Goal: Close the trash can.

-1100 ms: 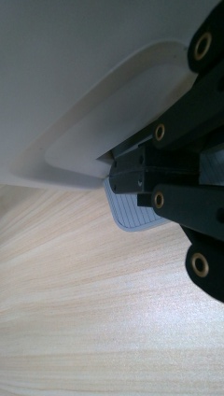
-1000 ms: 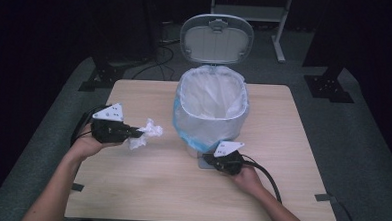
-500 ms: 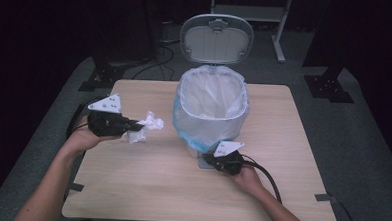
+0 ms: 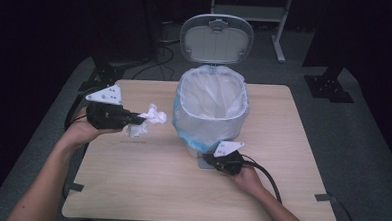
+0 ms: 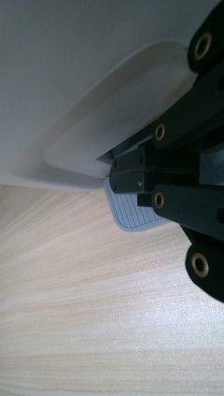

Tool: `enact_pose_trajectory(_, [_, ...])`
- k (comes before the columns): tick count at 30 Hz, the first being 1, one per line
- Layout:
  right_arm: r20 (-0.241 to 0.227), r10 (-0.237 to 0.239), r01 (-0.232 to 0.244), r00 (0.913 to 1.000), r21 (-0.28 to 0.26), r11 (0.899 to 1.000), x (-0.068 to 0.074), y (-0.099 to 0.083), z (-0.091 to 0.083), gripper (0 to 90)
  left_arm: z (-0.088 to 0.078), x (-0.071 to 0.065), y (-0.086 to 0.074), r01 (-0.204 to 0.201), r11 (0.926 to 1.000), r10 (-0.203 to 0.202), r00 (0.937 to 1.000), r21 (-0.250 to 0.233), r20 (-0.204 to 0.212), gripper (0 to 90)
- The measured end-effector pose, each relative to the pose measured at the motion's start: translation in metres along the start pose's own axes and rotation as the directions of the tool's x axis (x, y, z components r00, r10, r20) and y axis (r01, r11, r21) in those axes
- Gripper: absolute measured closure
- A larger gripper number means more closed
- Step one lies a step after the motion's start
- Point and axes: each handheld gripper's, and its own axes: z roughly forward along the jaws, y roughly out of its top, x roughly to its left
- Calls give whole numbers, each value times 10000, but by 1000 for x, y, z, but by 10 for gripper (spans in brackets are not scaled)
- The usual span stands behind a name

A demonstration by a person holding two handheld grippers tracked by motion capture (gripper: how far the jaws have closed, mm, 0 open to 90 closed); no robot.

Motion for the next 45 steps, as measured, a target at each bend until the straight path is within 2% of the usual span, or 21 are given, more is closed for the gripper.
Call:
enact_pose_trajectory(16, [30,-76,76,10000,7,10000,-1,0,0,900,-11,-1,30,-219,9997,219,9998,-132,33,869])
enact_pose_trajectory(34, [32,-81,81,10000,4,10000,-1,0,0,900,-10,-3,75,-730,9972,731,9973,-145,104,869])
enact_pose_trajectory(45, [18,-72,72,10000,0,10000,-1,0,0,900,-8,-3,91,-843,9964,844,9964,-118,102,869])
